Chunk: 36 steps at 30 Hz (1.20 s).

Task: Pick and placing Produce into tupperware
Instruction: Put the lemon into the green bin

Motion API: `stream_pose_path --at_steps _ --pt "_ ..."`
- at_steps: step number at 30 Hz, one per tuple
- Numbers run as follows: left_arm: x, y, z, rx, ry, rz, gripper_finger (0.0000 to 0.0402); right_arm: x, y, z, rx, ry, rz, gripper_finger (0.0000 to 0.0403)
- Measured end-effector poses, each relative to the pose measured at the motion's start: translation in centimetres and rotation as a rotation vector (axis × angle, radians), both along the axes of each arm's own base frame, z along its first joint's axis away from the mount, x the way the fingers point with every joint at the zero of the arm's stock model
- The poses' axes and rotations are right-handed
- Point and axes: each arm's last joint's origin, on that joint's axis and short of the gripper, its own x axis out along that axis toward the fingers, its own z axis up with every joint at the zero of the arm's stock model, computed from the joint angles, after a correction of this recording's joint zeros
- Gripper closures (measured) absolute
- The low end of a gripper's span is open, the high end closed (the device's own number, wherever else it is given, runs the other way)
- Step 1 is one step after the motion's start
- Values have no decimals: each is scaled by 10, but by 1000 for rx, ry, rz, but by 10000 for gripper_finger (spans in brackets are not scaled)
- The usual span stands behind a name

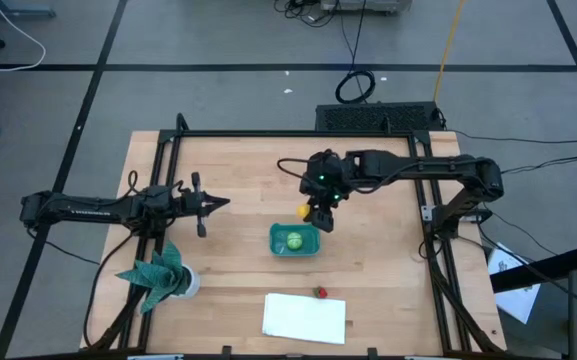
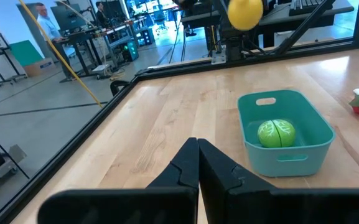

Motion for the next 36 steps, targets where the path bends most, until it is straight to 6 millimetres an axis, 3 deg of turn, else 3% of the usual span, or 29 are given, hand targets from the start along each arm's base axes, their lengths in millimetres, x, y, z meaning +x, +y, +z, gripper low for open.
stream_pose_path --at_steps 16,27,36 --pt "0 0 0 2 1 0 401 26 -3 -55 121 138 75 211" --pt "0 0 -1 2 11 0 401 28 -14 -61 49 99 205 211" --pt "0 0 -2 5 27 -1 400 25 -34 -71 27 115 247 211"
